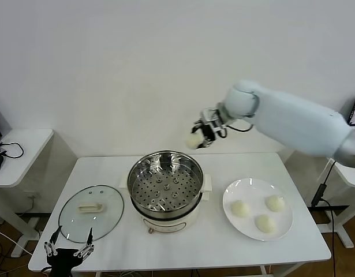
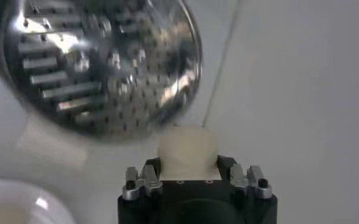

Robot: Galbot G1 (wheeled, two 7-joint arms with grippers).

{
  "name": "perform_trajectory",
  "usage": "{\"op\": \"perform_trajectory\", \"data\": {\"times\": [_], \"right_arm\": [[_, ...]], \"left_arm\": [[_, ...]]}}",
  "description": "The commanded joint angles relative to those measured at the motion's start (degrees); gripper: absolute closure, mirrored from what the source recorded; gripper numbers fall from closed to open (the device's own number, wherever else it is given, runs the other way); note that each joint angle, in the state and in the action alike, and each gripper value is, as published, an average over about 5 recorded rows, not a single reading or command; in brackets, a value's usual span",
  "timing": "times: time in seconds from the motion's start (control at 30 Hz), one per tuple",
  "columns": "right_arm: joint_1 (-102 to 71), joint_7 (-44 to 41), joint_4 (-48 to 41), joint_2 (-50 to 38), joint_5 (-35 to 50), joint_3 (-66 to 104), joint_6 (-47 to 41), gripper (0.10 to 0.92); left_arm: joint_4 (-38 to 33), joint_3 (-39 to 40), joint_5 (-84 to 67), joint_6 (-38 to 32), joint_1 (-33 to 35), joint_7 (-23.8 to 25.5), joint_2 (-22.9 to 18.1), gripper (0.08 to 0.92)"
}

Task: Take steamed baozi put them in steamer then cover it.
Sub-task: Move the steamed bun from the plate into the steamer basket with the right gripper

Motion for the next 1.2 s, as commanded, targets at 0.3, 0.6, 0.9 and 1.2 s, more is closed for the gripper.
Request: {"op": "perform_trajectory", "data": {"times": [0.3,0.6,0.9,1.2], "right_arm": [[-2.64,2.63,-6.84,11.81,-12.9,-7.09,14.22,0.44],[-7.16,5.23,-12.82,13.42,-20.7,-6.55,20.07,0.44],[-9.55,7.21,-16.07,14.48,-23.31,-5.64,23.5,0.387],[-8.75,7.2,-15.92,14.56,-21.67,-4.64,23.8,0.207]], "left_arm": [[-0.21,-0.83,-0.04,-0.08,-0.07,-0.23,-0.35,0.177],[-0.13,-0.97,0.04,-0.04,-0.14,-0.21,-0.7,0.177],[-0.39,-0.75,0.15,0.03,-0.28,-0.16,-0.7,0.177],[-1.48,-0.67,0.3,0.22,0.0,-0.16,-0.96,0.177]]}}
